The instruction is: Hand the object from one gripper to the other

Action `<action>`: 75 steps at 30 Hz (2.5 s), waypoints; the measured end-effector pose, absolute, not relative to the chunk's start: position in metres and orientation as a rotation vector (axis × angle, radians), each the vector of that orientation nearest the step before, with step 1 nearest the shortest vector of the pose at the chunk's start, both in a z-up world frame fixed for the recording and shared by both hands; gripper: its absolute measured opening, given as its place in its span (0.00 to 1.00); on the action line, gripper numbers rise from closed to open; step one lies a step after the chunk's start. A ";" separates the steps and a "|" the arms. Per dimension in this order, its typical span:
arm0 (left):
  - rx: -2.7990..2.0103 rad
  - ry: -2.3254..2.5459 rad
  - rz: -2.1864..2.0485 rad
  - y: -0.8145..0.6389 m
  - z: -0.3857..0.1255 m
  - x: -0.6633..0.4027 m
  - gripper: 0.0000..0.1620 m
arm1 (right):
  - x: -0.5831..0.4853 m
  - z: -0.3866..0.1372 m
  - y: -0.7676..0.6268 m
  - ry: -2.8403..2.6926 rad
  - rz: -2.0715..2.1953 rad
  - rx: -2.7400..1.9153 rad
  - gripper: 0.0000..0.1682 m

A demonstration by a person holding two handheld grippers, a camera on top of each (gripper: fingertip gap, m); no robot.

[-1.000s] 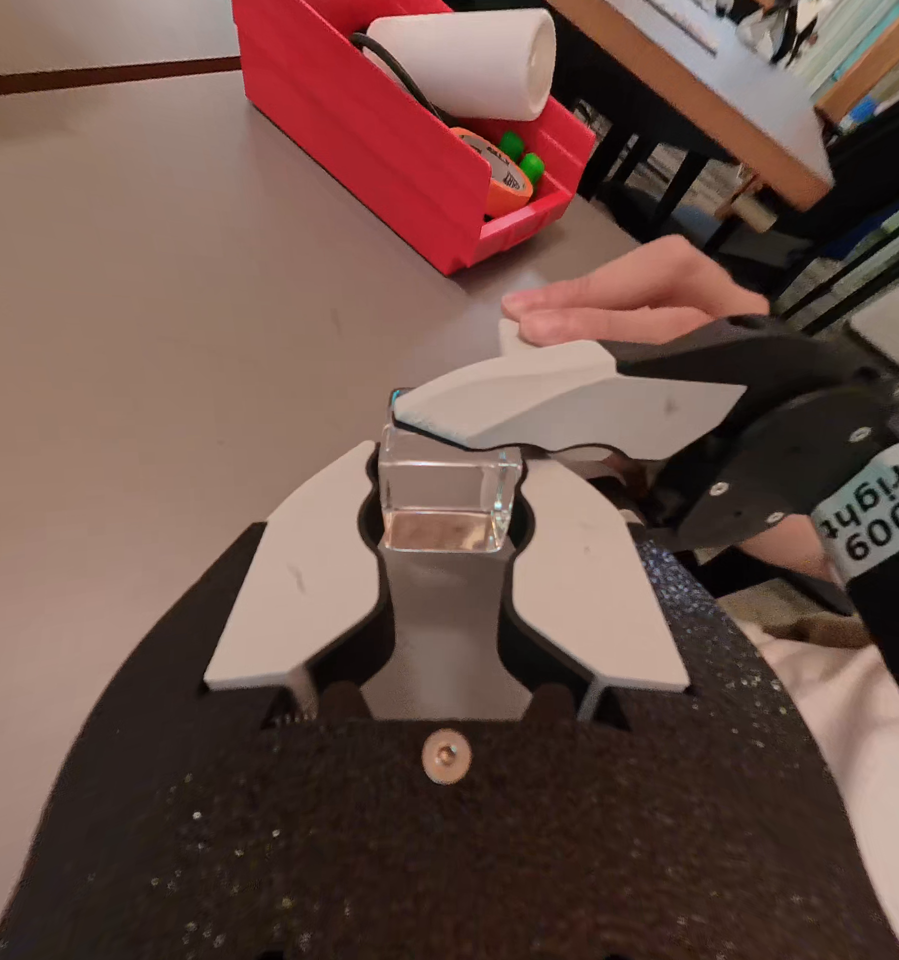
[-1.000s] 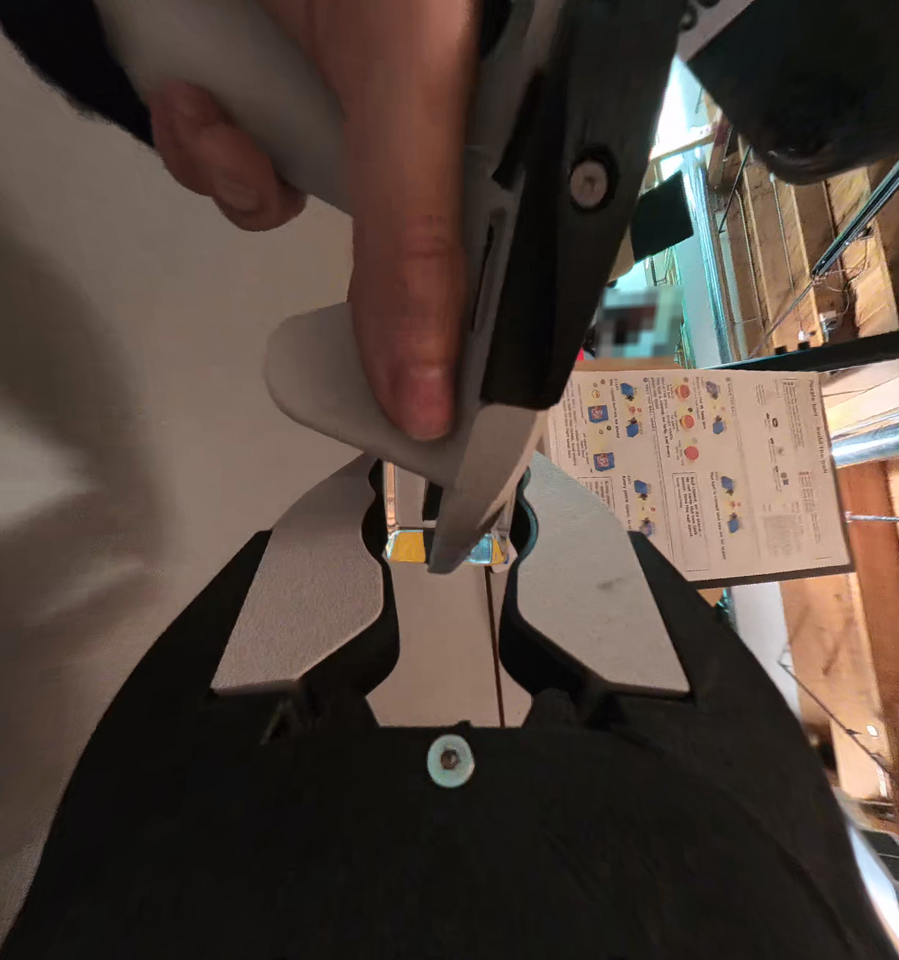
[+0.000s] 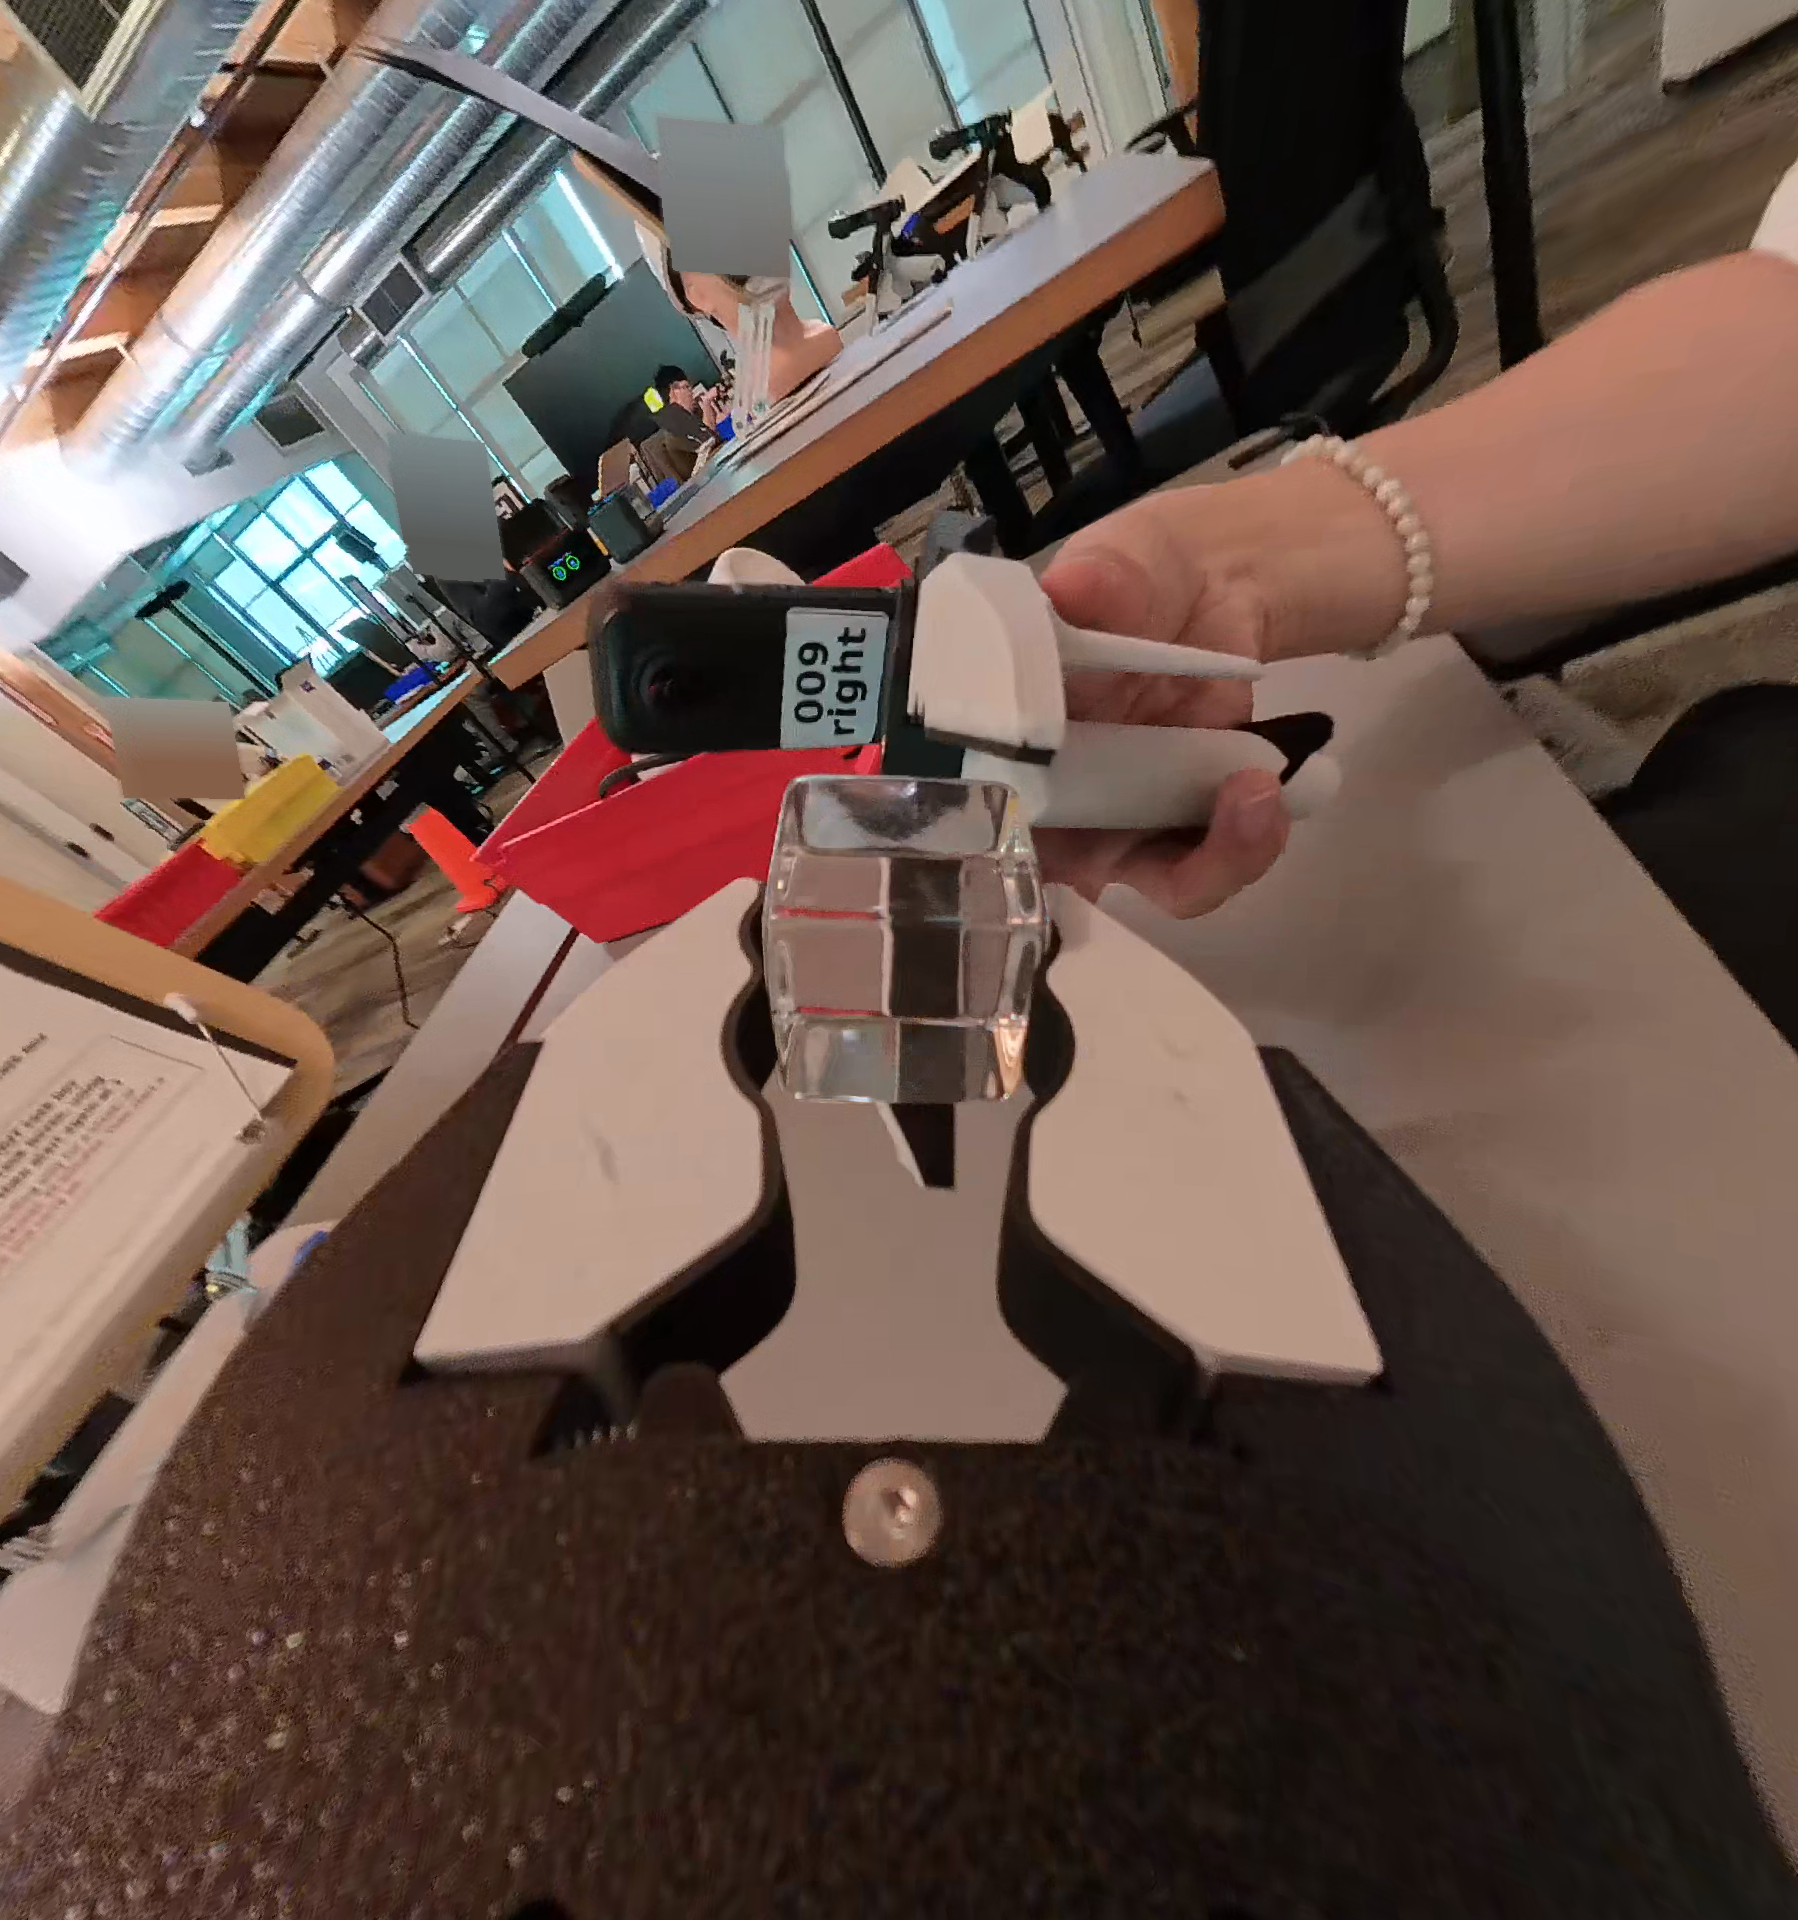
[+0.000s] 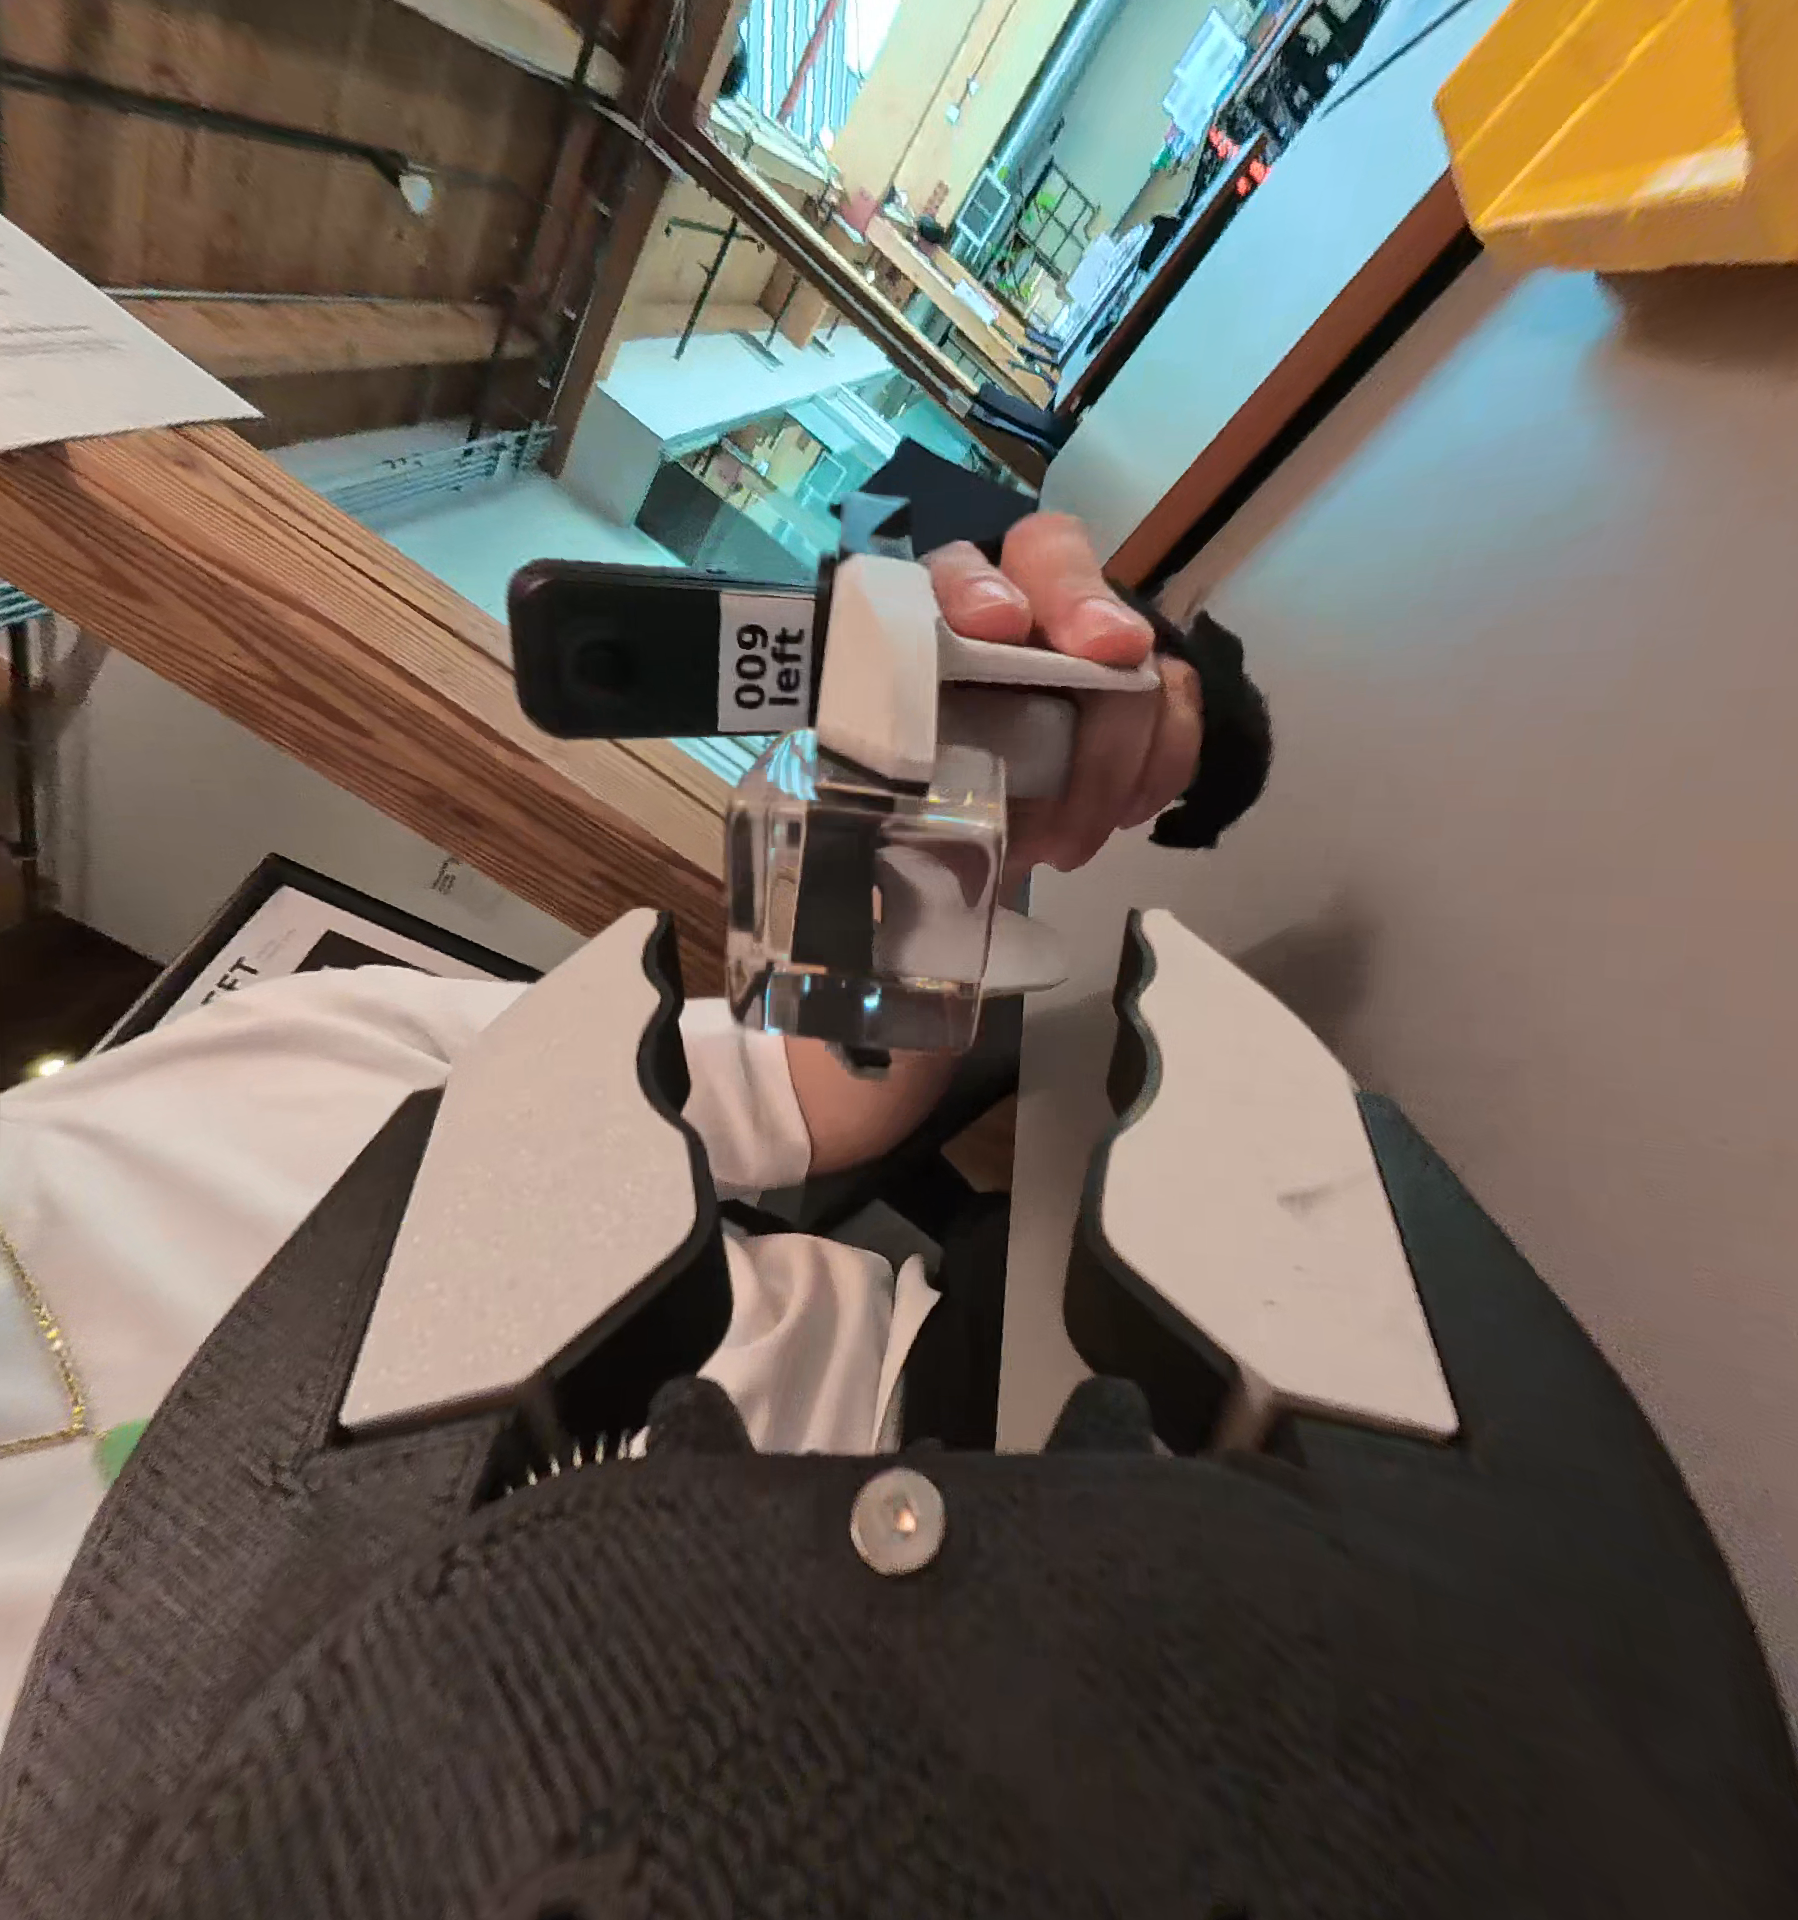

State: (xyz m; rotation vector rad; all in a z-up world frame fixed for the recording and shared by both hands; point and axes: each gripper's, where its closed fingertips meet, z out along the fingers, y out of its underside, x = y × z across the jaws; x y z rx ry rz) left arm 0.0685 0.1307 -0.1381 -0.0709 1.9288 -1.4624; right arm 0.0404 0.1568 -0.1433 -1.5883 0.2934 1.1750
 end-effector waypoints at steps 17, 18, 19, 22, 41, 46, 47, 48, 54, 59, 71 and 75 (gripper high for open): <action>-0.257 1.912 -1.427 0.131 -0.146 0.084 0.42 | 0.088 -0.159 0.159 0.335 0.791 -1.674 0.31; -0.343 1.915 -1.492 0.134 -0.143 0.086 0.43 | 0.101 -0.160 0.155 0.315 0.636 -1.709 0.31; -0.472 1.920 -1.562 0.137 -0.139 0.090 0.45 | 0.113 -0.161 0.151 0.294 0.472 -1.754 0.31; -0.929 1.908 -1.725 0.145 -0.130 0.102 0.48 | 0.142 -0.163 0.138 0.176 -0.059 -1.904 0.31; -1.272 2.061 -1.664 0.108 -0.167 0.099 0.29 | 0.117 -0.169 0.150 -0.780 -1.363 -2.038 0.31; -1.173 2.040 -1.843 0.107 -0.158 0.098 0.29 | 0.110 -0.166 0.151 -0.690 -1.162 -1.990 0.41; -1.144 2.018 -1.858 0.111 -0.154 0.099 0.29 | 0.108 -0.164 0.150 -0.621 -1.041 -1.997 0.44; -1.106 1.996 -1.857 0.117 -0.150 0.100 0.28 | 0.106 -0.160 0.147 -0.541 -0.906 -2.003 0.47; -0.699 1.842 -1.927 0.144 -0.112 0.087 0.28 | 0.075 -0.134 0.134 -0.008 0.265 -1.869 0.59; -0.231 1.835 -1.732 0.134 -0.110 0.064 0.28 | 0.054 -0.116 0.139 0.204 1.067 -1.521 0.38; -0.146 1.899 -1.429 0.129 -0.141 0.076 0.30 | 0.047 -0.129 0.163 0.243 1.120 -1.469 0.28; -0.332 1.908 -1.305 0.146 -0.151 0.095 0.43 | 0.076 -0.148 0.165 0.203 0.607 -1.681 0.28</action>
